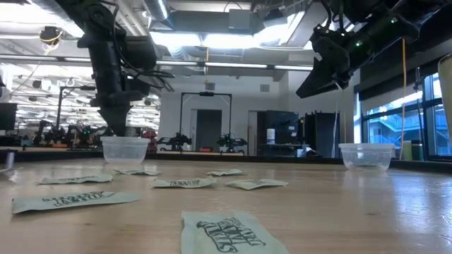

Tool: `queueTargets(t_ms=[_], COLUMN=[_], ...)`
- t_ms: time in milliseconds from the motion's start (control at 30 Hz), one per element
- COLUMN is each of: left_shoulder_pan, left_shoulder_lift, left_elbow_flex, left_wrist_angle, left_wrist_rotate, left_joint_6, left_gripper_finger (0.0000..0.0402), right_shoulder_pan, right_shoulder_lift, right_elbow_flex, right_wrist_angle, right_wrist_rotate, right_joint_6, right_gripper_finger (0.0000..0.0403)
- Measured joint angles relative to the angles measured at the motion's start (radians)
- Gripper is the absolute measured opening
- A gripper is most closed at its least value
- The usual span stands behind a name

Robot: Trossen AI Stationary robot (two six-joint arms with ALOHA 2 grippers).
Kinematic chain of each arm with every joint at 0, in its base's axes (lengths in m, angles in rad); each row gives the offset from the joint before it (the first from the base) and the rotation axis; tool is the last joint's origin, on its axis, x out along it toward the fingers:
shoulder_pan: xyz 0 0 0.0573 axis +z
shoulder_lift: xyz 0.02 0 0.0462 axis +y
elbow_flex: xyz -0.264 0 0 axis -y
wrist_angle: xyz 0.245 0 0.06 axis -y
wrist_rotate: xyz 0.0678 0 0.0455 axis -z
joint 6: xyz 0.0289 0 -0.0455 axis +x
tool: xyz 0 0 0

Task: Pick and place Stevia / Truvia into bins
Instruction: Put the stevia packet into the left transparent container

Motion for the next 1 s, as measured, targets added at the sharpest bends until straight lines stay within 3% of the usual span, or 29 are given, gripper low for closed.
queueTargets(t_ms=[333,500,700,833,1000], left_shoulder_pan=[-0.003,-0.07,-0.291,-0.474,-0.672], left_shoulder_lift=[-0.044,-0.109,-0.168,-0.17,-0.153], left_elbow_flex=[0.0,0.001,0.001,0.001,0.001], left_wrist_angle=[-0.003,-0.063,-0.055,0.029,0.037], left_wrist_rotate=[0.016,0.232,0.363,0.36,0.281], left_joint_6=[0.022,0.118,0.207,0.266,0.321], left_gripper_finger=[0.0062,0.007,0.0073,0.0073,0.0073], right_shoulder_pan=[0.0,0.0,0.0,0.0,0.0], right_shoulder_lift=[0.0,0.0,0.0,0.0,0.0], right_elbow_flex=[0.0,0.0,0.0,0.0,0.0], right_wrist_angle=[-0.044,-0.048,-0.048,-0.048,-0.047], right_wrist_rotate=[0.0,0.0,0.0,0.0,0.0], right_joint_6=[0.005,0.006,0.007,0.007,0.008], right_gripper_finger=[0.0121,0.0121,0.0121,0.0121,0.0121])
